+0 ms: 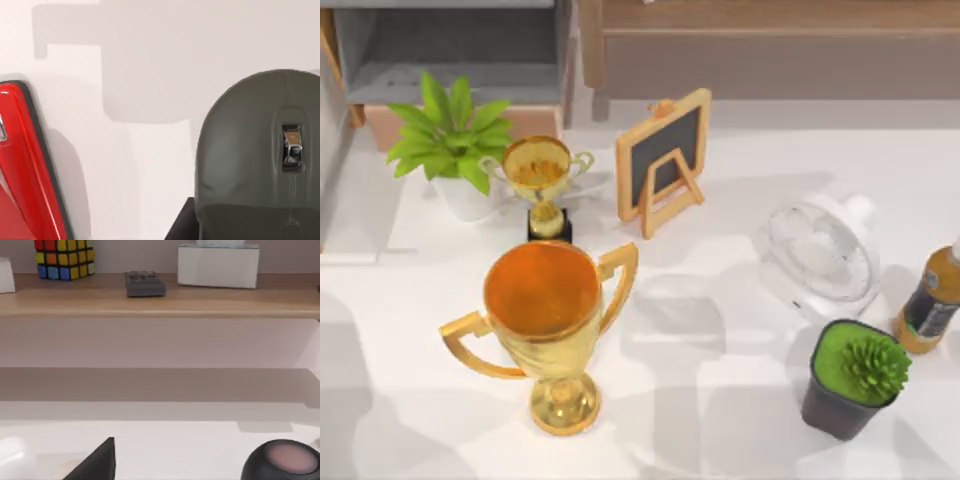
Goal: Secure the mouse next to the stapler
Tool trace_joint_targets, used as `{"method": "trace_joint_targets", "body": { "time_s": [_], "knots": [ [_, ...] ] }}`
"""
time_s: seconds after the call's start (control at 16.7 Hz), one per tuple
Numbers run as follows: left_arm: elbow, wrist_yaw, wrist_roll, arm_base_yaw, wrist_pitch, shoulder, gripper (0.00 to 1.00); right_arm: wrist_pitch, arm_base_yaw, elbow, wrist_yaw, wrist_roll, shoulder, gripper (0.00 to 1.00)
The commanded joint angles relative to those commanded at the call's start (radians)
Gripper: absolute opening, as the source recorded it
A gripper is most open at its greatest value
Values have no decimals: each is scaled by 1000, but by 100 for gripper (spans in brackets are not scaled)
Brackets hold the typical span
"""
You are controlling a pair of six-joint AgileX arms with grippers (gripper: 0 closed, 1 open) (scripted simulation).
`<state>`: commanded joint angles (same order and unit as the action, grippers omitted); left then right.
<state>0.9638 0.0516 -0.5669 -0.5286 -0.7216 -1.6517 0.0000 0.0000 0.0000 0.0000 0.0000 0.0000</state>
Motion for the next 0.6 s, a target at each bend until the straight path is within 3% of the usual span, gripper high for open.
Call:
{"method": "trace_joint_targets", "body": {
  "time_s": [0.54, 0.6],
  "knots": [
    [-33, -3, 1, 0, 0, -35, 0, 0, 0, 0, 0, 0, 0, 100],
    [-33, -3, 1, 0, 0, -35, 8, 0, 0, 0, 0, 0, 0, 100]
  ]
}}
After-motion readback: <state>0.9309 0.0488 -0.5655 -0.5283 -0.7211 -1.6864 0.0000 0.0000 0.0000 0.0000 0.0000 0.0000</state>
